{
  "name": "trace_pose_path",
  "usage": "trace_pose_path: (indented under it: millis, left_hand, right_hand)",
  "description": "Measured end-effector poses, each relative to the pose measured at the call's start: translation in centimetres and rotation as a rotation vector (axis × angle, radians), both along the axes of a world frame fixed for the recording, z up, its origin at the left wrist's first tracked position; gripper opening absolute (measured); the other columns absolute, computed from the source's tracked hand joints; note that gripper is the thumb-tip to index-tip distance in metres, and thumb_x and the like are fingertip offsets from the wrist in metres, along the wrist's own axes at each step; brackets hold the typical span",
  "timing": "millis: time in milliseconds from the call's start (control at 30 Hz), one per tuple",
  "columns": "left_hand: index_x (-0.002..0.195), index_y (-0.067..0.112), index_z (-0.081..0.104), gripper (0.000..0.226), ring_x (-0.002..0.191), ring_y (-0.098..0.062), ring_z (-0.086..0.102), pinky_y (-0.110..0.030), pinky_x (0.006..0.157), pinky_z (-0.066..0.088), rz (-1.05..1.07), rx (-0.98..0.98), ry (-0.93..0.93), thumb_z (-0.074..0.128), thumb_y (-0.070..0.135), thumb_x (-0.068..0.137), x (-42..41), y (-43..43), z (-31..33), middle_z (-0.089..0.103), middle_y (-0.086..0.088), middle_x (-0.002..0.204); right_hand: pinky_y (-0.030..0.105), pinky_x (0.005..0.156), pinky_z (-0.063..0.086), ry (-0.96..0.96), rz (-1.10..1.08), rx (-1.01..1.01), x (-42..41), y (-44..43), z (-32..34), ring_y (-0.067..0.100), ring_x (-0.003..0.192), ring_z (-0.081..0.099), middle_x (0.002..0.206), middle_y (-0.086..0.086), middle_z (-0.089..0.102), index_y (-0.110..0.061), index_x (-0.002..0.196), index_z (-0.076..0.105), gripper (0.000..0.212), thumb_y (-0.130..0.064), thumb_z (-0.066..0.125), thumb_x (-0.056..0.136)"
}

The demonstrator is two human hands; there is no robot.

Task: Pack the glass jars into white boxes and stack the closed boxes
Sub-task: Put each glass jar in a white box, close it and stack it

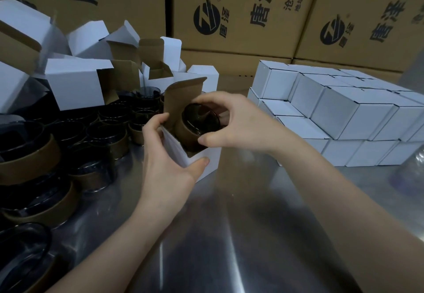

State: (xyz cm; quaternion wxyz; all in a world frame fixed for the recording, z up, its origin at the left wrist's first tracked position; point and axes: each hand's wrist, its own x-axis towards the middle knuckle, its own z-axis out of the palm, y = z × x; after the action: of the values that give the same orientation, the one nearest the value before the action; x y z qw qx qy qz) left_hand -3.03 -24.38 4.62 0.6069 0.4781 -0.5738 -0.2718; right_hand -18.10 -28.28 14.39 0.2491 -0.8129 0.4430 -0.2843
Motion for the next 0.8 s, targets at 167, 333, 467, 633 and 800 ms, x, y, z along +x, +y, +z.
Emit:
trace_pose_path:
  millis: [167,333,467,633,800]
  left_hand:
    - [0.131,0.046,0.029,0.094,0.125,-0.001,0.045,-0.024,0.1,0.042,-0.009,-0.008,-0.012,0.086,0.01,0.066,0.1,0.0,0.0,0.044,0.015,0.135]
    - [0.135,0.044,0.028,0.096,0.13,-0.003,0.042,-0.029,0.105,0.041,-0.013,0.002,-0.024,0.087,0.014,0.065,0.2,0.1,0.1,0.04,0.018,0.138]
    - [0.134,0.047,0.028,0.095,0.133,-0.006,0.039,-0.039,0.111,0.039,-0.02,0.005,-0.042,0.087,0.015,0.066,0.2,0.3,0.3,0.038,0.016,0.141]
    - [0.13,0.052,0.026,0.094,0.136,-0.009,0.036,-0.045,0.112,0.037,-0.017,0.0,-0.06,0.086,0.016,0.067,0.1,0.4,0.5,0.035,0.014,0.145]
    - [0.128,0.057,0.024,0.095,0.136,-0.008,0.035,-0.041,0.112,0.037,-0.023,0.001,-0.081,0.086,0.017,0.068,0.2,0.4,0.4,0.033,0.015,0.145]
  right_hand:
    - [0.013,0.076,0.051,0.157,0.005,-0.028,0.7,0.0,0.9,-0.006,0.091,0.056,0.1,-0.022,0.057,-0.027,0.126,0.061,0.063,-0.022,0.085,0.068]
    - [0.013,0.063,0.043,0.341,-0.005,0.002,1.4,-0.3,2.1,0.003,0.088,0.055,0.104,-0.013,0.056,-0.024,0.129,0.057,0.067,-0.026,0.085,0.069]
    - [0.021,0.065,0.049,0.528,-0.04,0.001,2.4,-0.1,2.9,0.011,0.089,0.059,0.105,-0.006,0.061,-0.02,0.123,0.061,0.058,-0.03,0.084,0.07]
    - [0.022,0.052,0.045,0.7,-0.081,0.06,3.8,-0.3,3.7,0.016,0.081,0.063,0.098,0.0,0.065,-0.017,0.115,0.066,0.05,-0.031,0.085,0.07]
    - [0.02,0.047,0.04,0.821,-0.101,0.065,5.1,-0.6,4.4,0.014,0.071,0.06,0.084,-0.004,0.059,-0.018,0.11,0.061,0.052,-0.033,0.088,0.068]
